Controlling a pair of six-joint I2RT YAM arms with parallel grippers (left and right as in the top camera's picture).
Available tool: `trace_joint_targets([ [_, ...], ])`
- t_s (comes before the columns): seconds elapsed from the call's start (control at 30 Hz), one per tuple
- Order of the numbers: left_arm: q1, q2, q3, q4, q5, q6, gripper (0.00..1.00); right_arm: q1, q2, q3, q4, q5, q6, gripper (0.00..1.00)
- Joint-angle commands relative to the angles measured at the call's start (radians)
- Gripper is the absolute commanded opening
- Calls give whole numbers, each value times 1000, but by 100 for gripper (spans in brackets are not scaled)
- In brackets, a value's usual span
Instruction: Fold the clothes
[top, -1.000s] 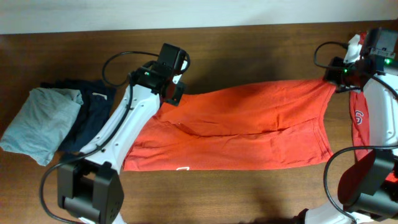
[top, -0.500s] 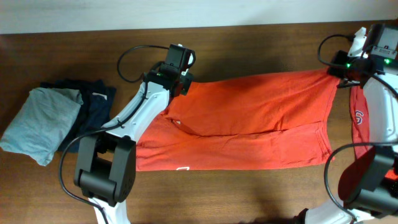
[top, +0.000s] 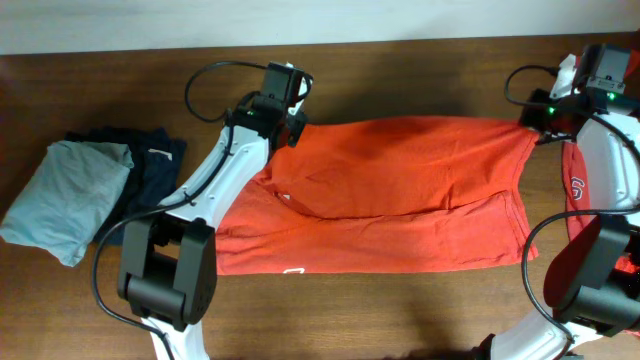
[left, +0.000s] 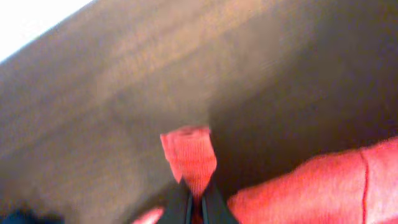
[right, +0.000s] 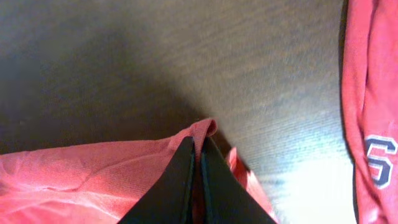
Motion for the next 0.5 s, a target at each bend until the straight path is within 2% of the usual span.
trace_joint_targets([
  [0.0,-31,-24,54,-76,11,16,0,-6,-5,0,-28,16,-12,4],
  [0.47,-79,-24,56,-414,11,12,0,-6,-5,0,-293,115,20,4],
])
